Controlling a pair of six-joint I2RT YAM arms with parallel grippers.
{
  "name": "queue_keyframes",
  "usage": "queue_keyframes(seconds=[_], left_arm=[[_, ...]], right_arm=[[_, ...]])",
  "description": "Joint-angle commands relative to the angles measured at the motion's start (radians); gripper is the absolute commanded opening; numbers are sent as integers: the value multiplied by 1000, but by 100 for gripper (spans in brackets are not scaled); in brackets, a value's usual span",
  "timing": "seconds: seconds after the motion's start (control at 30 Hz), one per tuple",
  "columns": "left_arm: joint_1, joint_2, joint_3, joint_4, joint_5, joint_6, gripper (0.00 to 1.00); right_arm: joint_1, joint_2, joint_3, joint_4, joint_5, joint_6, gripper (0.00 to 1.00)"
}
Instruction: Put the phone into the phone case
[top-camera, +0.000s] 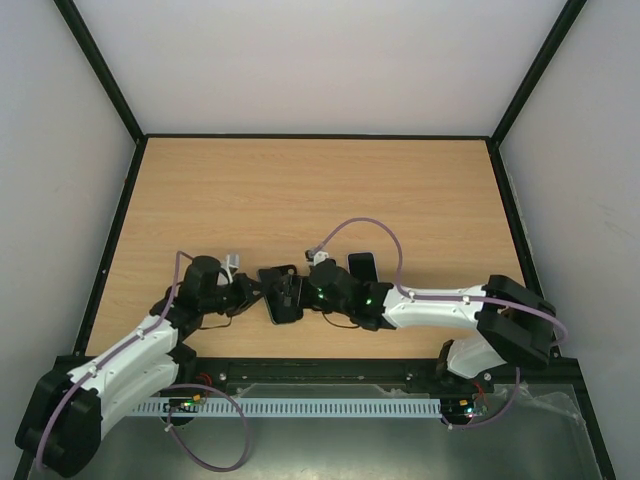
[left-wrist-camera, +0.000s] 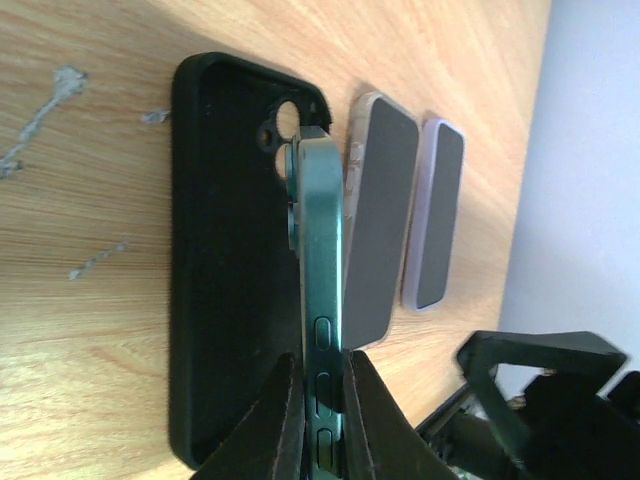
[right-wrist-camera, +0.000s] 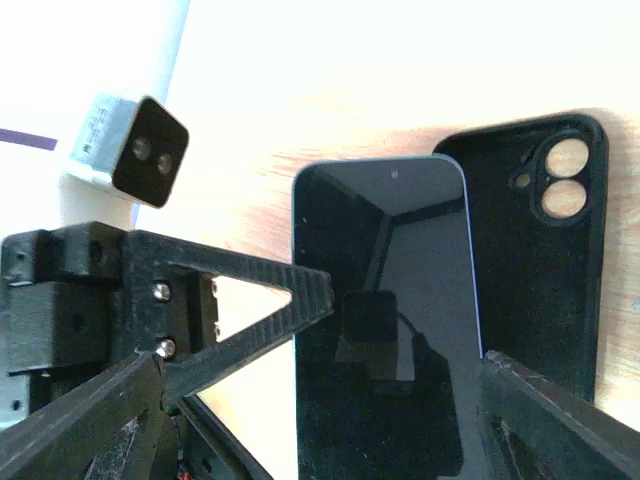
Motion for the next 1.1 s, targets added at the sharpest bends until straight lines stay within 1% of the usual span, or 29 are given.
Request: queue_keyframes(seconds=[0.0, 0.03, 0.2, 0.27, 0.3, 0.47, 0.87, 1.07], left_arm=[[8, 19, 62, -49, 0, 92, 2], [8, 25, 65, -50, 3, 97, 2], [10, 60, 90, -61, 9, 138, 2], [11, 75, 101, -73, 2, 155, 2], [12, 83, 105, -76, 2, 160, 2], [16, 115, 115, -63, 16, 173, 2], [24, 190, 145, -57, 36, 217, 2], [26, 227, 155, -46, 38, 227, 2]], right_arm=[[-4, -34, -24, -42, 65, -44, 82], [-8, -33, -26, -42, 68, -48, 81], [-52, -5, -42, -47, 88, -52, 52], [-73, 13, -49, -45, 85, -47, 44], [-83, 23, -50, -42, 78, -47, 41], [-100, 79, -41, -32, 63, -60, 33], [-111, 238, 7, -48, 27, -82, 28], [-112, 262, 8, -25, -7, -80, 21]])
